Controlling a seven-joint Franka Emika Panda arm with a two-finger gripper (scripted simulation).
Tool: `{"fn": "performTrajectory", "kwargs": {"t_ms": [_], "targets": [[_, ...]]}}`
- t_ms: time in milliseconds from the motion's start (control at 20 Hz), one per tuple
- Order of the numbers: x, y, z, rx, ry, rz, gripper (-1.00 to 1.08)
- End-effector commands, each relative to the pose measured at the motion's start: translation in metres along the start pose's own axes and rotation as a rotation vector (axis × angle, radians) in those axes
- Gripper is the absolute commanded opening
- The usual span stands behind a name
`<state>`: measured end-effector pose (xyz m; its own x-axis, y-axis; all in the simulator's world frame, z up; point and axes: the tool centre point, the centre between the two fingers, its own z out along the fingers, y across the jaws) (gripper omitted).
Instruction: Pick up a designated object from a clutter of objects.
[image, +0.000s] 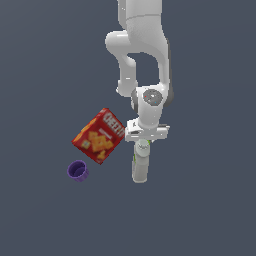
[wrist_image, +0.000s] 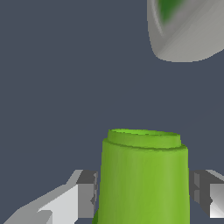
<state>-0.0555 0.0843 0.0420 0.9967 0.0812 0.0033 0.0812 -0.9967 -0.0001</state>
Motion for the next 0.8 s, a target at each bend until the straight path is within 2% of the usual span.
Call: {"fn": "performTrajectory", "kwargs": {"t_ms": [0,450,750], "targets": [[-0.001,0.0,0.002,0.0,-0.004,0.001,-1.0],[-0.001,0.001,-0.004,0.0,0.0,0.0,-1.0],[-0.004,0.006,-0.022,0.0,0.0,0.0,-1.0]]}}
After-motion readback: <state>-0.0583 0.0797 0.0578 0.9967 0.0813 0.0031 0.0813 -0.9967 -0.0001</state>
